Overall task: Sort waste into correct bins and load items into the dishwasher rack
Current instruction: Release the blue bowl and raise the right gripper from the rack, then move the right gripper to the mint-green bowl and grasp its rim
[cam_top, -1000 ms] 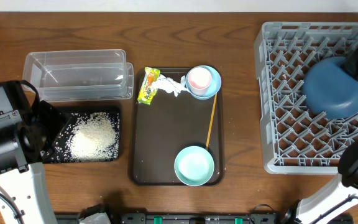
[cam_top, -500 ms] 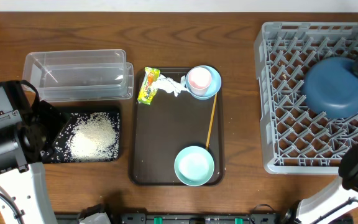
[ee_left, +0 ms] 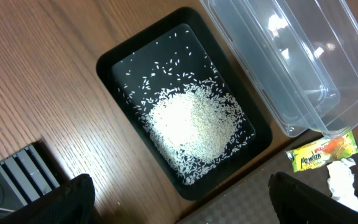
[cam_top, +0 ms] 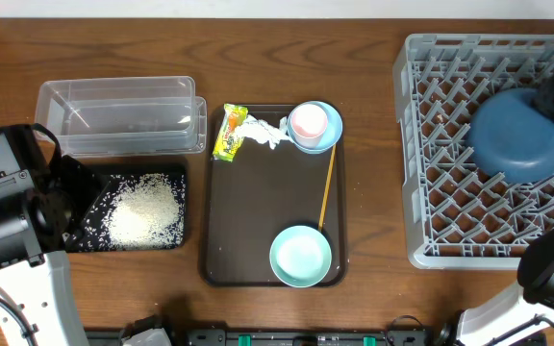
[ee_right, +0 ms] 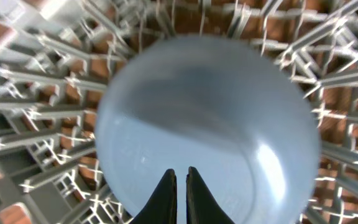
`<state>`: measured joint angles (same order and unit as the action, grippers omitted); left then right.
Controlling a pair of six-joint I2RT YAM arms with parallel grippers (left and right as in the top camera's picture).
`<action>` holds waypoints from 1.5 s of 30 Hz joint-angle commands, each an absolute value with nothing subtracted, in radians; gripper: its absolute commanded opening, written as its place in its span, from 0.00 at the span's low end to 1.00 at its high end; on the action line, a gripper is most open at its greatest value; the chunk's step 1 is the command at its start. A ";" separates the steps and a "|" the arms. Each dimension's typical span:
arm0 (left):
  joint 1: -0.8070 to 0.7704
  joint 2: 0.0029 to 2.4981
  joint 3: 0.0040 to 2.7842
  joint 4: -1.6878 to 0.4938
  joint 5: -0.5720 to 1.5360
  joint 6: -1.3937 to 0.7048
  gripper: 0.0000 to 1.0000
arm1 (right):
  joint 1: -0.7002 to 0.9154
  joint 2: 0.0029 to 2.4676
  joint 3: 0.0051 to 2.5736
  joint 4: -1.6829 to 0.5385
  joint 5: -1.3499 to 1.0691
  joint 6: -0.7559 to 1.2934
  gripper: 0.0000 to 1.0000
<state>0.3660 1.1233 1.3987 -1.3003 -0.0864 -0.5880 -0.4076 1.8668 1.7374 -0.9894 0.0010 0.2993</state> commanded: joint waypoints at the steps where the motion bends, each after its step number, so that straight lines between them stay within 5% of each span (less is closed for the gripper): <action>1: 0.372 1.123 1.411 -1.301 -0.106 -0.596 0.92 | -0.405 1.918 1.712 -0.995 0.052 0.316 0.05; 21: 0.372 1.123 1.411 -1.301 -0.106 -0.596 0.92 | -0.551 1.871 1.735 -0.987 0.048 0.347 0.15; 25: 0.372 1.123 1.411 -1.301 -0.106 -0.596 0.92 | -0.526 1.765 1.738 -0.981 -0.052 0.343 0.26; 32: 0.372 1.123 1.411 -1.301 -0.106 -0.596 0.92 | -0.407 1.557 1.737 -0.993 -0.311 0.320 0.63; 36: 0.372 1.123 1.411 -1.301 -0.106 -0.596 0.92 | -0.280 1.487 1.737 -1.007 -0.514 0.317 0.99; 45: 0.372 1.123 1.411 -1.301 -0.106 -0.596 0.92 | 0.140 1.516 1.704 -1.216 -0.525 0.216 0.99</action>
